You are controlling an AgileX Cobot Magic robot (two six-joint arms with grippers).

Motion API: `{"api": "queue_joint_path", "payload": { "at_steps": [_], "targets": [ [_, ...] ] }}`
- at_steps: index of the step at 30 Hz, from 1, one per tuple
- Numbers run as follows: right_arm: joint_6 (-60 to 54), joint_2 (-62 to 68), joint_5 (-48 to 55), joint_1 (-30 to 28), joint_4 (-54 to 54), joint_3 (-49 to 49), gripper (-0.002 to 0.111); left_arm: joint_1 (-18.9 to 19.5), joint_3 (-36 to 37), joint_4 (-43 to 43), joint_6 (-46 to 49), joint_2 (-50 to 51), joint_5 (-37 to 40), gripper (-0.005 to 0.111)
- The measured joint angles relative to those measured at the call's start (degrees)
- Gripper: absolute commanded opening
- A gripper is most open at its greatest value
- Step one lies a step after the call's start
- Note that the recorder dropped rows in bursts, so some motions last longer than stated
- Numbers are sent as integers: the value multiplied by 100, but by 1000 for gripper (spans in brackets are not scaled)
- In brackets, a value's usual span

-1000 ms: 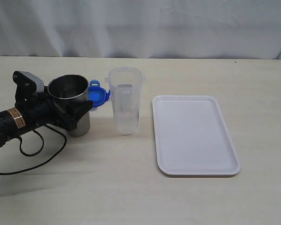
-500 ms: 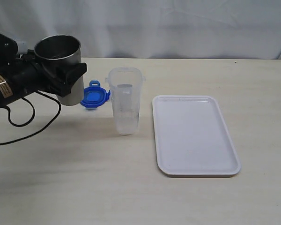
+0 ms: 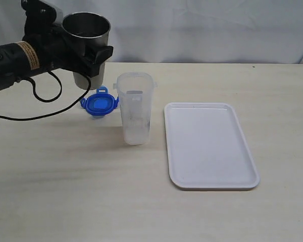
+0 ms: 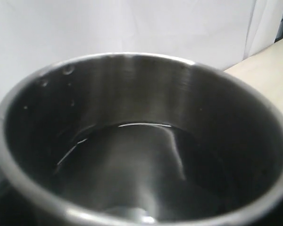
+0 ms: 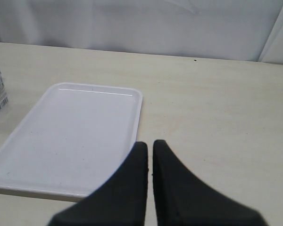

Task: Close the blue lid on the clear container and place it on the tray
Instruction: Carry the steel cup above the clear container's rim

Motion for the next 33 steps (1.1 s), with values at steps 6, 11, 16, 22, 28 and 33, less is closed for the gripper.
{"api": "queue_joint_path", "payload": {
  "at_steps": [6, 11, 16, 22, 28, 33],
  "targets": [
    [0, 0, 0, 0, 0, 0, 5, -37, -229, 0, -220, 56, 57, 0],
    [0, 0, 0, 0, 0, 0, 5, -37, -296, 0, -279, 294, 19, 0],
    [0, 0, 0, 0, 0, 0, 5, -37, -296, 0, -289, 593, -141, 0],
    [0, 0, 0, 0, 0, 0, 5, -37, -374, 0, -268, 814, -349, 0],
    [0, 0, 0, 0, 0, 0, 5, -37, -433, 0, 76, 958, -582, 0],
    [0, 0, 0, 0, 0, 0, 5, -37, -433, 0, 393, 967, -609, 0]
  ]
}}
